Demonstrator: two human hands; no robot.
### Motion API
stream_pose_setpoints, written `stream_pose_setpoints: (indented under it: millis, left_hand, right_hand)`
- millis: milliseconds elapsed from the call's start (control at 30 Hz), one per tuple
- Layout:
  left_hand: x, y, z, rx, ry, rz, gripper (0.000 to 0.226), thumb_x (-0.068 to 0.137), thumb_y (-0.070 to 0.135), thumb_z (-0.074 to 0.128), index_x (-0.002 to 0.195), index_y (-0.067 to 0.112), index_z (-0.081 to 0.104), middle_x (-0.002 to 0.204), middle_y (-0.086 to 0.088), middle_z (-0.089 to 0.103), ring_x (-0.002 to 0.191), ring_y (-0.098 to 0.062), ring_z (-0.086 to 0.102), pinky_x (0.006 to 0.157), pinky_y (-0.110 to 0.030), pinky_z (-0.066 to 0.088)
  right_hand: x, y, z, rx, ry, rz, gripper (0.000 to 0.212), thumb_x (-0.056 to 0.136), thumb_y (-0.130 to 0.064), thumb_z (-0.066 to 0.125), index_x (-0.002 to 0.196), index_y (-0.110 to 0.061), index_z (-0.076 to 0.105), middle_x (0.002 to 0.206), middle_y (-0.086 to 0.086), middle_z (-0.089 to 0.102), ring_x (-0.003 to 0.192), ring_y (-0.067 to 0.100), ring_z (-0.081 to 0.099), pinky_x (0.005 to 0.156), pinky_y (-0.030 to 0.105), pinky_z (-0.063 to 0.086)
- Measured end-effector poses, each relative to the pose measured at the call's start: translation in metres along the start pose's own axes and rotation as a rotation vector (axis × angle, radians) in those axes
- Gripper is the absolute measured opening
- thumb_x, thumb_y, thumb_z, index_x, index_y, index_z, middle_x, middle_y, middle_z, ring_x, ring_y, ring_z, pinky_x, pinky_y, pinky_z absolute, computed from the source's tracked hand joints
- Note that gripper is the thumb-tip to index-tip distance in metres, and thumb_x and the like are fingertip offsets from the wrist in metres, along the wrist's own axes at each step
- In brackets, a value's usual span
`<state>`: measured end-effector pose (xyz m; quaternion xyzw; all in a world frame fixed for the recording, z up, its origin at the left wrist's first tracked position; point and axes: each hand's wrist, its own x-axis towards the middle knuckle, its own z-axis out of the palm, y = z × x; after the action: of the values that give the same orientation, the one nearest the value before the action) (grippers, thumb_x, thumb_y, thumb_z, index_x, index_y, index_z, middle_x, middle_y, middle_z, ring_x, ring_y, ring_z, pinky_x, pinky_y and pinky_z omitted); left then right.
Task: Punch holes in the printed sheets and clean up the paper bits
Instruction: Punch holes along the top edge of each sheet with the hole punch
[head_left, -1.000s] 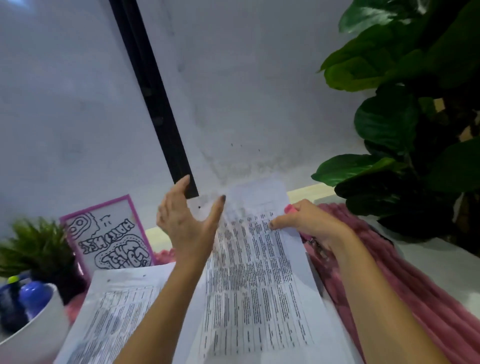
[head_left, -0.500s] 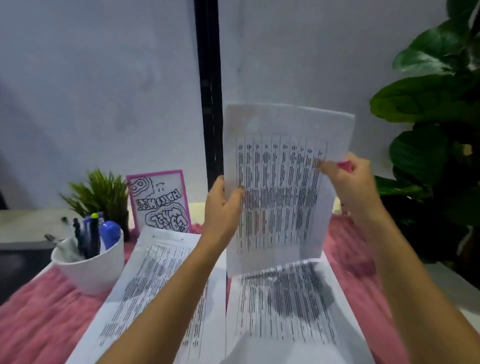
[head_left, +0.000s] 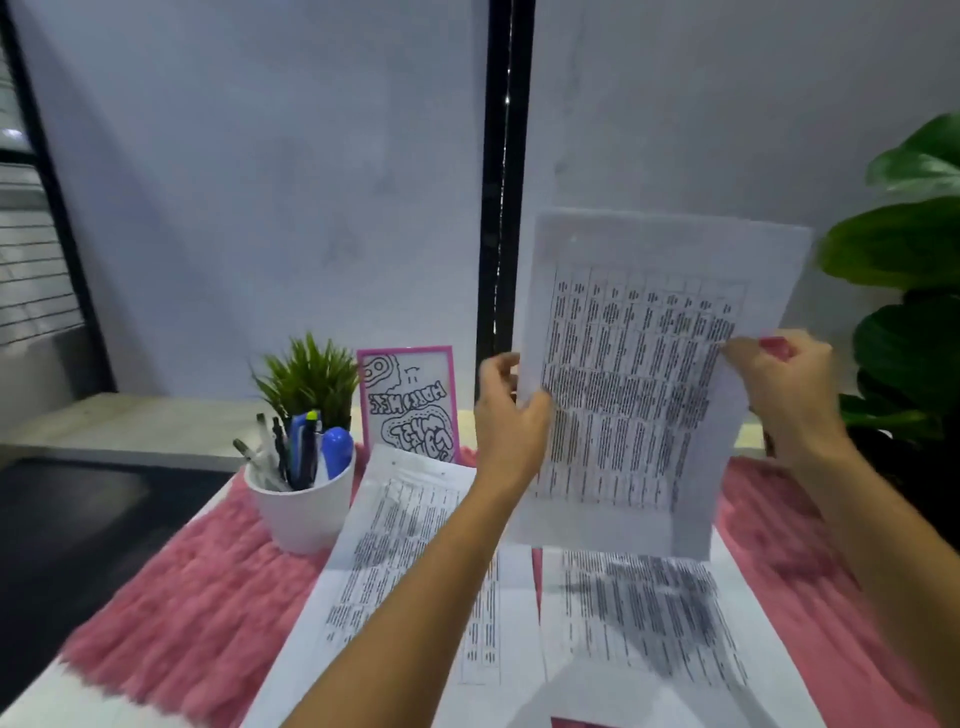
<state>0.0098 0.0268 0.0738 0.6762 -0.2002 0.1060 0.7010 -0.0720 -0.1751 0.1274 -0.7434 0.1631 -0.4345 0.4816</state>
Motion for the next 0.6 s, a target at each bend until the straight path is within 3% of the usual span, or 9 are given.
stream_pose_setpoints:
  millis: [100,233,333,400,500,600]
  left_hand:
    - [0.013,0.025,-0.045,0.082,0.081,0.052,0.043,0.090,0.004,0.060,0.119,0.021,0.032,0.097,0.003,0.054,0.075,-0.010,0.060,0.057,-0.015,0.052]
    - [-0.001,0.009,-0.111,0.336,0.145,-0.055,0.021,0.086,0.003,0.060,0.104,0.014,0.057,0.095,0.007,0.059,0.080,-0.007,0.058,0.057,-0.009,0.047]
    - [-0.029,-0.031,-0.148,0.430,0.123,-0.252,0.019,0.086,0.004,0.060,0.101,0.014,0.066,0.102,-0.001,0.066,0.088,-0.014,0.062,0.076,-0.033,0.056]
    - [-0.046,-0.053,-0.164,0.538,0.083,-0.336,0.021,0.087,0.003,0.056,0.102,0.013,0.066,0.100,-0.003,0.066,0.089,-0.018,0.063,0.082,-0.040,0.057]
    - [-0.064,-0.077,-0.178,0.630,0.058,-0.356,0.025,0.083,-0.001,0.055,0.102,0.012,0.065,0.103,-0.004,0.064,0.085,-0.012,0.059,0.066,-0.024,0.052]
    - [-0.068,-0.086,-0.183,0.651,0.093,-0.350,0.020,0.082,-0.003,0.059,0.097,0.007,0.067,0.100,-0.004,0.065,0.082,-0.012,0.059,0.060,-0.019,0.047]
  right_hand:
    - [0.011,-0.026,0.021,0.022,-0.045,0.079,0.015,0.078,-0.013,0.063,0.068,-0.013,0.052,0.065,0.007,0.041,0.060,0.018,0.039,0.056,0.031,0.034]
    - [-0.018,-0.016,0.073,-0.165,-0.384,0.311,0.009,0.083,-0.008,0.063,0.081,-0.002,0.056,0.081,0.010,0.054,0.058,0.017,0.048,0.047,0.025,0.036]
    - [-0.056,0.019,0.118,-0.347,-0.563,0.346,0.008,0.083,-0.001,0.057,0.090,0.003,0.055,0.108,-0.002,0.049,0.058,0.014,0.046,0.039,0.019,0.036]
    - [-0.074,0.043,0.144,-0.521,-0.674,0.268,0.016,0.083,0.000,0.053,0.098,-0.004,0.057,0.116,-0.004,0.041,0.070,0.015,0.045,0.049,0.023,0.043]
    - [-0.088,0.062,0.166,-0.637,-0.745,0.246,0.039,0.084,-0.004,0.051,0.122,-0.012,0.057,0.113,0.004,0.046,0.083,0.016,0.042,0.061,0.027,0.037]
    - [-0.094,0.071,0.173,-0.639,-0.692,0.298,0.022,0.083,-0.006,0.053,0.103,-0.012,0.046,0.094,0.008,0.050,0.085,0.025,0.051,0.061,0.027,0.038]
